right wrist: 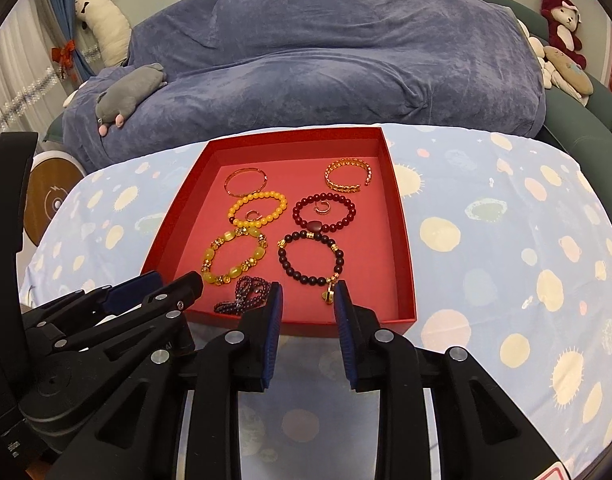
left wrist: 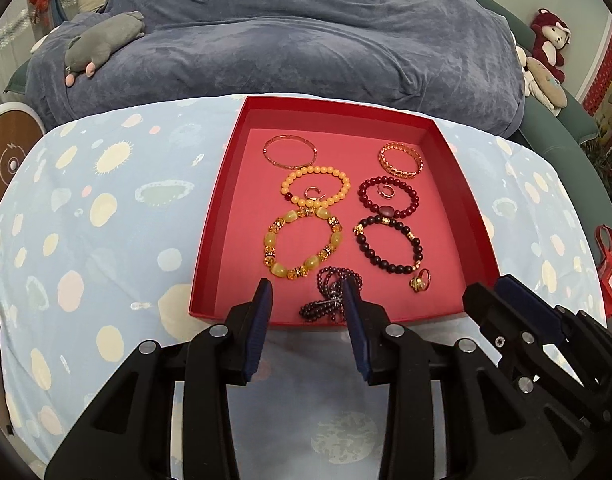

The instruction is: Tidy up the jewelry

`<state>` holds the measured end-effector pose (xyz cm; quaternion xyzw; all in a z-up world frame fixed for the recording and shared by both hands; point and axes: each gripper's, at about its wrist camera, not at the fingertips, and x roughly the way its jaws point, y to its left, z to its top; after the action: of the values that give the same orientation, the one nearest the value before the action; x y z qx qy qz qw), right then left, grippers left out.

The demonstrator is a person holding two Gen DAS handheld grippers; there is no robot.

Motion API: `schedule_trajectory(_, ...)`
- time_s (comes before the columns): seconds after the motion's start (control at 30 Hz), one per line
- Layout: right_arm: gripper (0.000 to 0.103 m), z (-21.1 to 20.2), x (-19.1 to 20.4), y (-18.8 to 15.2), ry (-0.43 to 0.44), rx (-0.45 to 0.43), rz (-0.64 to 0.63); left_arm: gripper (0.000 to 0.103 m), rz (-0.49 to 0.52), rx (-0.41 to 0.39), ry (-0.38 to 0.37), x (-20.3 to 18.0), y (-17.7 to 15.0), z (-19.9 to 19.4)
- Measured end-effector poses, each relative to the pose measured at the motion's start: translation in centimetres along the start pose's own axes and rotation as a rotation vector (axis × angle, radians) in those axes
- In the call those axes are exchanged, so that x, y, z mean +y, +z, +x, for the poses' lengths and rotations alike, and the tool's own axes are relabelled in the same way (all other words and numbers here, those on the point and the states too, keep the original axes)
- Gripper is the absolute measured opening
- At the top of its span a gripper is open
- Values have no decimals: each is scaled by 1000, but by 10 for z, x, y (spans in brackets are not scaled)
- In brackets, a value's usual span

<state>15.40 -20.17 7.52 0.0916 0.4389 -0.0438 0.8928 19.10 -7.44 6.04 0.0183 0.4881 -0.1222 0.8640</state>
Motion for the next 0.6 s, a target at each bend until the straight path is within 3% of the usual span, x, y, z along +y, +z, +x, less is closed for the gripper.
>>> schedule_trajectory(0.13,28,-7,-1,-8,-17,4,9,53,-3,-5,35,1,-9,-8)
schedule_trajectory(0.17,31,-8,-2,-10,-21,5,13,54,-6,-7,39,2,-11,-9)
schedule_trajectory(0.53,83,-23,-19,-28,-55,-17,67,88,-56,-5,105,15,-29,-18)
schedule_trajectory(0.6,84,-26,-20,-30,-59,-18,59,90,-56,-9,117,16,-34,-20)
